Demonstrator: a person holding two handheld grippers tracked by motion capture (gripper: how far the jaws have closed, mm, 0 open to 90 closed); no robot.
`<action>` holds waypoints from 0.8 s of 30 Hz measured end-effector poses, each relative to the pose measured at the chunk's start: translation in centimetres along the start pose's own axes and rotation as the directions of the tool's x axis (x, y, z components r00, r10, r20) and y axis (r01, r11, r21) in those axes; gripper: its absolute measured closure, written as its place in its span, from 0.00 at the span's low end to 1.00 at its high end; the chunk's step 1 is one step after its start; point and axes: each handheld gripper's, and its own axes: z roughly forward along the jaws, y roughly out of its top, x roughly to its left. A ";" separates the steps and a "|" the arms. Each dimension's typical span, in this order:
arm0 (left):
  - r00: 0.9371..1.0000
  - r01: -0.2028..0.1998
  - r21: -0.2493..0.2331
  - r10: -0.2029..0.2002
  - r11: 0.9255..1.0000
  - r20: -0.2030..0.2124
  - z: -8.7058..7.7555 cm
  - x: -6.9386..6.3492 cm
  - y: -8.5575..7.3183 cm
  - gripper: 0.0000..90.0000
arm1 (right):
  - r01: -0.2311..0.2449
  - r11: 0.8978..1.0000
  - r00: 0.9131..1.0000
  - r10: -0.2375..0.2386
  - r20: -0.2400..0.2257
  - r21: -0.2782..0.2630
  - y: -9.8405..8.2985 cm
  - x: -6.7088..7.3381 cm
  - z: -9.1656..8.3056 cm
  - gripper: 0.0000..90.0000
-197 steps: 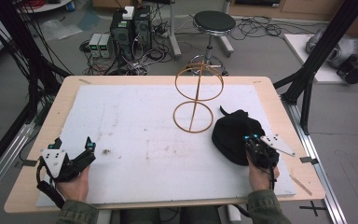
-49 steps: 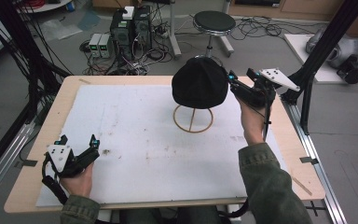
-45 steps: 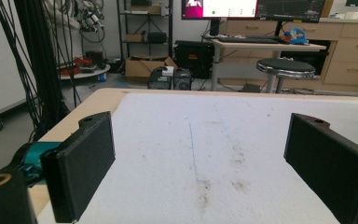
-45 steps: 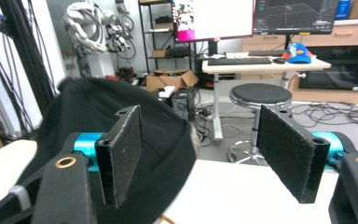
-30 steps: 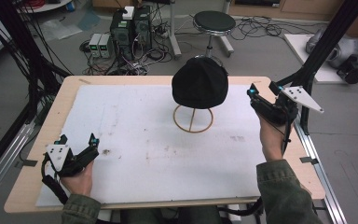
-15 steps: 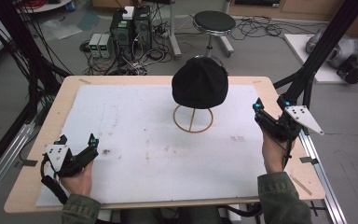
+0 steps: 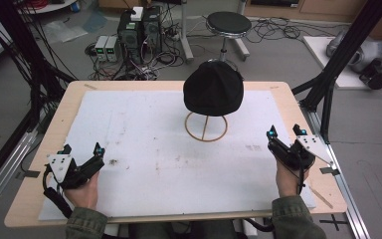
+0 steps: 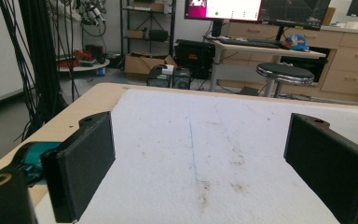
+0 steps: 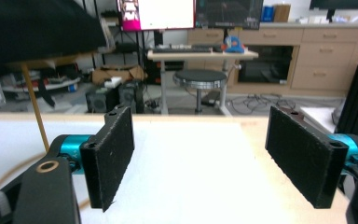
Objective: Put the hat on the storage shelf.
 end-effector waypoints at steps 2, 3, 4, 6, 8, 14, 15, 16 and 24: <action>1.000 -0.002 0.003 0.002 1.000 -0.002 0.0 0.0 0.0 0.10 | -0.003 1.000 1.000 0.003 0.002 0.012 -0.9 0.0 0.0 0.24; 1.000 -0.002 0.004 0.002 1.000 -0.002 0.0 0.0 0.0 0.10 | -0.012 1.000 1.000 0.012 0.002 0.014 -1.3 0.0 0.0 0.24; 1.000 -0.001 0.003 0.002 1.000 -0.002 0.0 0.0 -0.1 0.10 | -0.017 1.000 1.000 0.017 -0.001 0.013 -1.9 0.0 0.0 0.24; 1.000 -0.005 0.006 0.005 1.000 0.002 0.1 0.0 -0.1 0.10 | -0.019 0.999 1.000 0.019 0.004 0.027 -2.8 0.1 0.0 0.24; 1.000 -0.004 0.009 0.004 1.000 0.001 0.1 0.0 -0.1 0.10 | -0.012 0.999 1.000 0.012 0.010 0.045 -3.5 0.1 0.2 0.24; 1.000 -0.010 0.007 0.010 1.000 0.001 0.1 0.0 -0.2 0.10 | -0.046 0.998 0.999 0.045 0.021 0.047 -4.0 0.1 0.3 0.24; 1.000 -0.009 0.007 0.009 1.000 0.000 0.1 0.0 -0.2 0.10 | -0.045 0.998 0.999 0.044 0.023 0.045 -4.0 0.1 0.2 0.24; 1.000 -0.009 0.007 0.009 1.000 0.000 0.1 0.0 -0.2 0.10 | -0.048 0.998 0.999 0.047 0.025 0.042 -4.0 0.1 0.2 0.24; 1.000 -0.013 0.011 0.013 1.000 0.004 0.1 0.0 -0.2 0.10 | -0.035 0.999 0.999 0.034 0.023 0.030 -4.0 0.2 0.0 0.23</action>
